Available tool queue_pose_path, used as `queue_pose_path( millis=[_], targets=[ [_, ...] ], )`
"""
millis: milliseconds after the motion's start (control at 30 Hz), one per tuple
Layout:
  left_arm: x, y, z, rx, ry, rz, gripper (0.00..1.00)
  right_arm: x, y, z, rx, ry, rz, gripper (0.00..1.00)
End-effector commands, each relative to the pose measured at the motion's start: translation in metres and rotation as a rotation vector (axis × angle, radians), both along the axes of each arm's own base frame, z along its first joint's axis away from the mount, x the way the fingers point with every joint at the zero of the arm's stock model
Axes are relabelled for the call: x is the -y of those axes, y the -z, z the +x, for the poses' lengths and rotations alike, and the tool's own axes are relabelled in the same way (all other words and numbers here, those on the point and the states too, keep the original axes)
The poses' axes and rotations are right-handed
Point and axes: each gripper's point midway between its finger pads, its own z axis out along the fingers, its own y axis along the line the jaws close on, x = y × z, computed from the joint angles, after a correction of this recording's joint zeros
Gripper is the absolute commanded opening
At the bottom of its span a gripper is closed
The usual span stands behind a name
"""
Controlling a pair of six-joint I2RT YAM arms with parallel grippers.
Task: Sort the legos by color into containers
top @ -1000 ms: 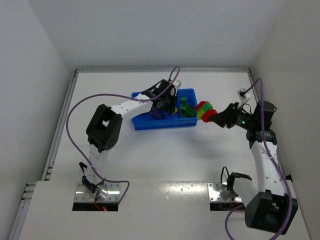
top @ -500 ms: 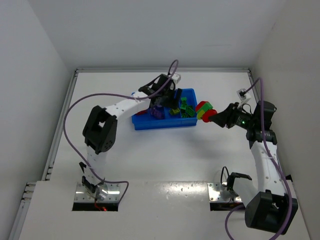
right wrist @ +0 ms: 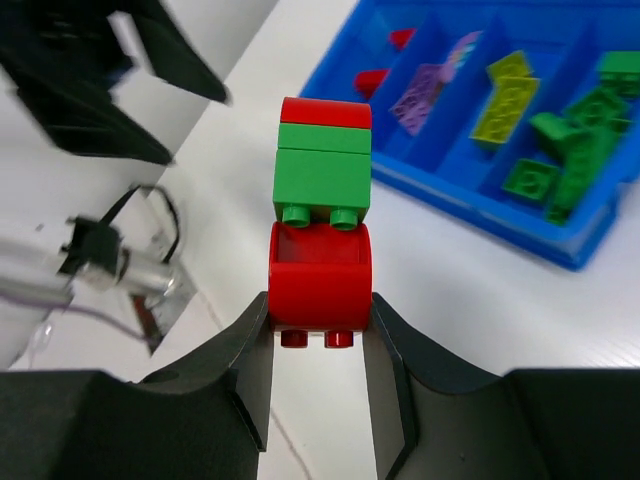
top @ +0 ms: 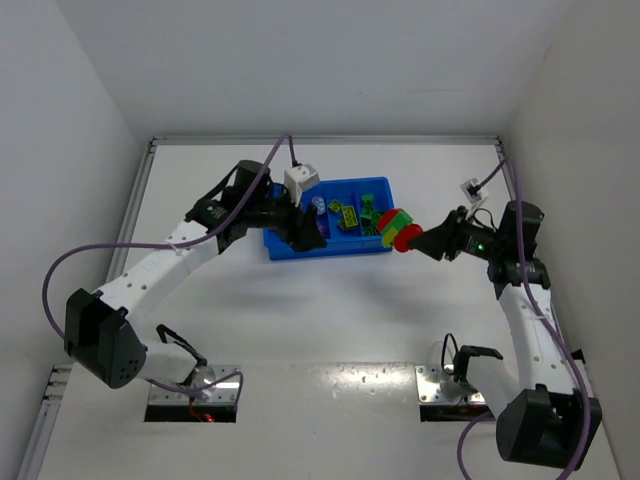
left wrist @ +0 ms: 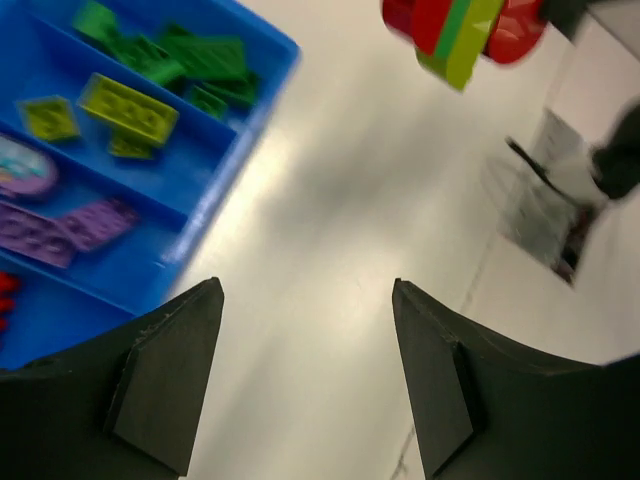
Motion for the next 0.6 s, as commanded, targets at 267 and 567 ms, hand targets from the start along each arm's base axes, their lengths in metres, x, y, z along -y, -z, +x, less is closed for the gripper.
queue_pose_path(
  millis=[267, 567],
  targets=[
    [-0.002, 0.004, -0.086, -0.079, 0.394, -0.099, 0.77, -0.064, -0.001, -0.057, 0.007, -0.483, -0.014, 0.05],
    [0.005, 0.009, -0.091, -0.124, 0.462, -0.132, 0.77, -0.090, -0.007, -0.073, 0.017, -0.677, 0.021, 0.05]
  ],
)
